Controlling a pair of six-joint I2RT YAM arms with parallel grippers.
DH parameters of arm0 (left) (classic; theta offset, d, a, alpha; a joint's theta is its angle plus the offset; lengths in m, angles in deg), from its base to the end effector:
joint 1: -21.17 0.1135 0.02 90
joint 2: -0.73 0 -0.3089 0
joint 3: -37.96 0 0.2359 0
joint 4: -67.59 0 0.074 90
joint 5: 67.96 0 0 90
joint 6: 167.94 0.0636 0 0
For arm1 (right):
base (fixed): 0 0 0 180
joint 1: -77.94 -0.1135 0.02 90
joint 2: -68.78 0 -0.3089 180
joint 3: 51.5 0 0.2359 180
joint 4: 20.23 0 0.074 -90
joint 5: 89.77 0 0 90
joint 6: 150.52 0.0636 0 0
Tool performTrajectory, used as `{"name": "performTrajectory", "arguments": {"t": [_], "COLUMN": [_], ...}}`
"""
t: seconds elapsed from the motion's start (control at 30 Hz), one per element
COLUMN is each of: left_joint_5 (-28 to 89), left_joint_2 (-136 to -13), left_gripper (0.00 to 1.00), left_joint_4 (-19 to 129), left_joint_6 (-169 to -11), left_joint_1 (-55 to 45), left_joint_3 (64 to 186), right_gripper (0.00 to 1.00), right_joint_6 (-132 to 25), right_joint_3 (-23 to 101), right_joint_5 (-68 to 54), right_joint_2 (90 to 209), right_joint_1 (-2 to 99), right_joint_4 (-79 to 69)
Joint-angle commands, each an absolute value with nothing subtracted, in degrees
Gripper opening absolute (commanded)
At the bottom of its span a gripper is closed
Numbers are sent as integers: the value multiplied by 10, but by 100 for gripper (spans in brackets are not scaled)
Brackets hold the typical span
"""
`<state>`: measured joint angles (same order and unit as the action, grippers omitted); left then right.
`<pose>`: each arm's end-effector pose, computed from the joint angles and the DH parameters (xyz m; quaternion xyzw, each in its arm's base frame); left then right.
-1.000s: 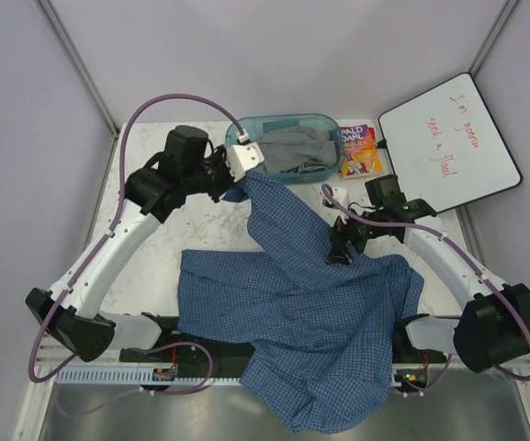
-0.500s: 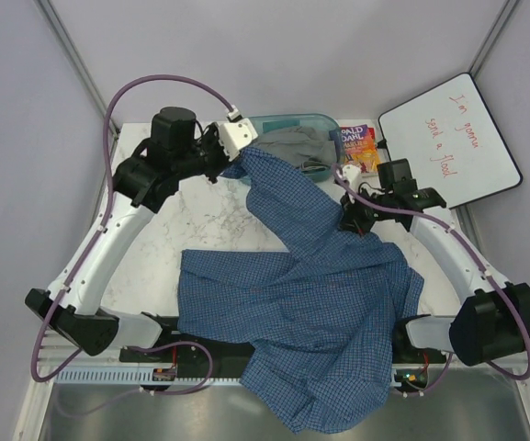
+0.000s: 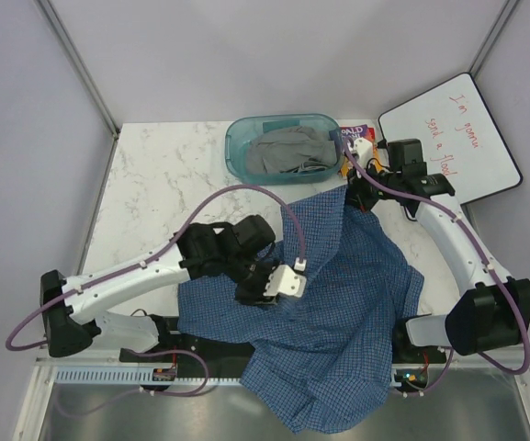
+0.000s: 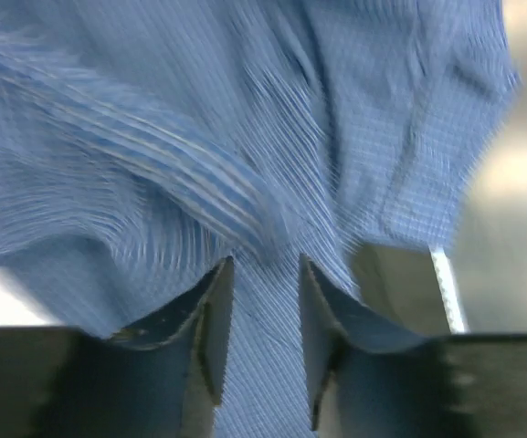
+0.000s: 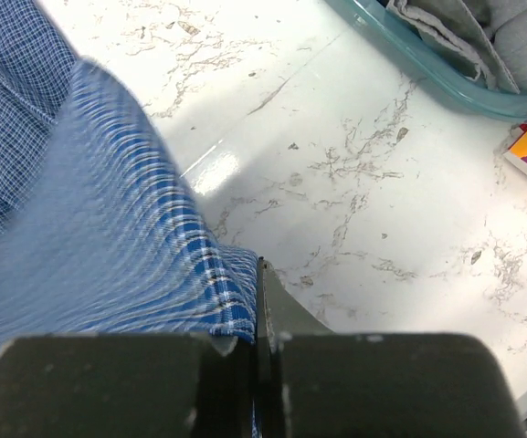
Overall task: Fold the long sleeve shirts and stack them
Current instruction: Flatten the shirt out
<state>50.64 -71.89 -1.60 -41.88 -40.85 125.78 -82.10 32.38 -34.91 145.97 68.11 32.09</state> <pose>0.0818 -0.2189 0.3651 0.7460 0.5465 -0.2962 0.2391 0.2637 0.0828 0.3521 -0.3487 0.8190 0.2412 0.3867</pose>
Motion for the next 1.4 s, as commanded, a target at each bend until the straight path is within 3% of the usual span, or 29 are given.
{"name": "performTrajectory", "arguments": {"t": [0.0, 0.1, 0.3, 0.5, 0.97, 1.07, 1.23, 1.37], "left_joint_5": [459, 486, 433, 394, 348, 341, 347, 343], "left_joint_2": [-677, -646, -627, -684, -738, -742, -784, -877], "left_gripper": [50, 54, 50, 50, 52, 40, 2, 2], "left_joint_4": [-55, -35, 29, 111, 186, 202, 211, 213], "left_joint_6": [-380, -368, -257, -218, -138, -137, -147, -171], "left_joint_1": [-388, -212, -43, 23, 46, 59, 89, 106], "left_joint_3": [1189, 1164, 1034, 981, 918, 923, 1008, 1110], "right_gripper": [0, 0, 0, 0, 0, 0, 0, 0], "right_joint_6": [-816, -818, -821, -824, -834, -836, -831, -815], "right_joint_3": [319, 312, 304, 306, 328, 337, 344, 341], "right_joint_5": [-369, -374, -378, -369, -349, -348, -319, -294], "right_joint_2": [1438, 1427, 1412, 1399, 1406, 1409, 1423, 1447], "right_joint_1": [683, 684, 684, 684, 691, 700, 708, 708], "right_joint_4": [293, 291, 294, 299, 302, 300, 268, 213]}}
